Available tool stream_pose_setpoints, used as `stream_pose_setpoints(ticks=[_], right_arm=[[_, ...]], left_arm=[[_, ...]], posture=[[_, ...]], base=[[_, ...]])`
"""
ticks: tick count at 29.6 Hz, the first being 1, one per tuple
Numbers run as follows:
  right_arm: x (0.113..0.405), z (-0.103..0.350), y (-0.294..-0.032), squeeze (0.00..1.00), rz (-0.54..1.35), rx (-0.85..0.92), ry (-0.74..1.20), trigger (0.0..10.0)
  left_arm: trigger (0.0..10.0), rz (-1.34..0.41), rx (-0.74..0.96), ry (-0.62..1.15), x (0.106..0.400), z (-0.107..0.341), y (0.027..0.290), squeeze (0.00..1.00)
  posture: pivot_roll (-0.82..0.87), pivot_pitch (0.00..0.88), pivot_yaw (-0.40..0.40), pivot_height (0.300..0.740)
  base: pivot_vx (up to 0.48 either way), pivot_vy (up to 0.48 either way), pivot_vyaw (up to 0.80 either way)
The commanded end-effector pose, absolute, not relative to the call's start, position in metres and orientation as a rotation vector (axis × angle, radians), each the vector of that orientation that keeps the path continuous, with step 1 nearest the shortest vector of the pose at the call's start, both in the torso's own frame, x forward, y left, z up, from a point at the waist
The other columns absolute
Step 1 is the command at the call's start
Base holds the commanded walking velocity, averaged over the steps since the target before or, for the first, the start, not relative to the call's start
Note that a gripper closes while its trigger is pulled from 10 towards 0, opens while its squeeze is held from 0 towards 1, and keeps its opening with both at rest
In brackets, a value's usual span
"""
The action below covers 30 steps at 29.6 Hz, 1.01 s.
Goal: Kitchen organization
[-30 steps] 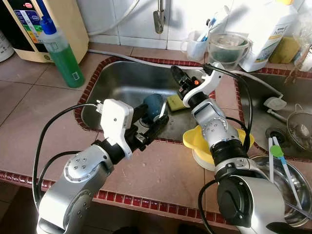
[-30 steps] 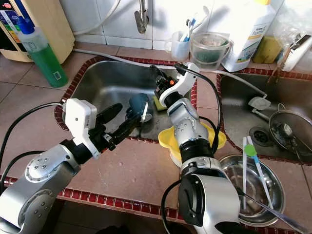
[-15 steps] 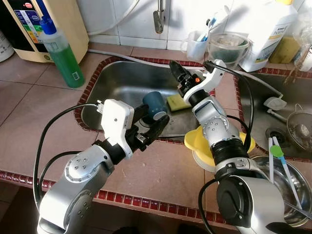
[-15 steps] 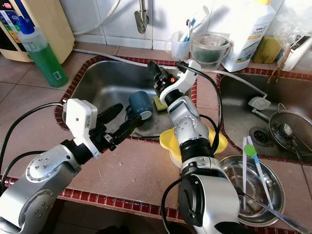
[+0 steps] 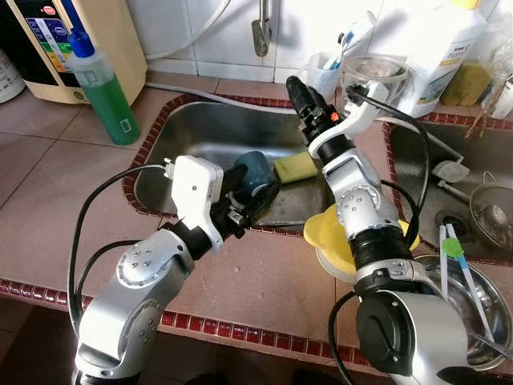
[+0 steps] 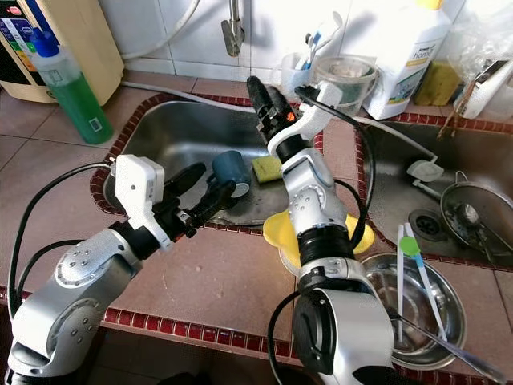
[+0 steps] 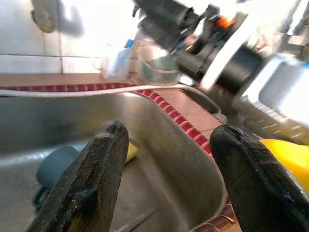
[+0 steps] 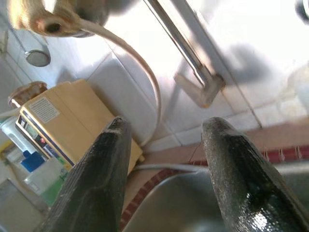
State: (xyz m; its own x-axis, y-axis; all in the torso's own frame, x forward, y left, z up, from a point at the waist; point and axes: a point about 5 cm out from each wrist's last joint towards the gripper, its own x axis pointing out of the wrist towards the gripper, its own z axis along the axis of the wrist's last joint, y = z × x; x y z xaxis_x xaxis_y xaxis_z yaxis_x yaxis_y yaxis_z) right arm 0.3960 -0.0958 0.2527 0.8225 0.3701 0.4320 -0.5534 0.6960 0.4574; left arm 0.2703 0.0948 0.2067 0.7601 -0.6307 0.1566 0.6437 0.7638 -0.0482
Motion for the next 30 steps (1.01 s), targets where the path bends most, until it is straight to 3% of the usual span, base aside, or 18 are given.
stream_pose_setpoints(ticks=[1, 13, 30], right_arm=[[0.393, 0.262, -0.097, 0.00, 0.523, 0.557, -0.366, 10.0], [0.383, 0.284, -0.112, 0.00, 0.448, 0.404, -0.467, 10.0], [0.342, 0.254, -0.125, 0.00, 0.241, 0.222, -0.393, 10.0]], left_arm=[[10.0, -0.661, -0.089, -0.155, 0.276, 0.208, 0.099, 0.00], [10.0, -0.581, -0.090, -0.213, 0.295, 0.213, 0.103, 0.00], [10.0, -0.515, -0.090, -0.251, 0.308, 0.214, 0.105, 0.00]], posture=[[-0.05, 0.095, -0.004, 0.740], [-0.07, 0.046, -0.018, 0.740], [-0.09, 0.042, -0.012, 0.740]], base=[[0.000, 0.000, 0.00], [0.000, 0.000, 0.00], [0.000, 0.000, 0.00]])
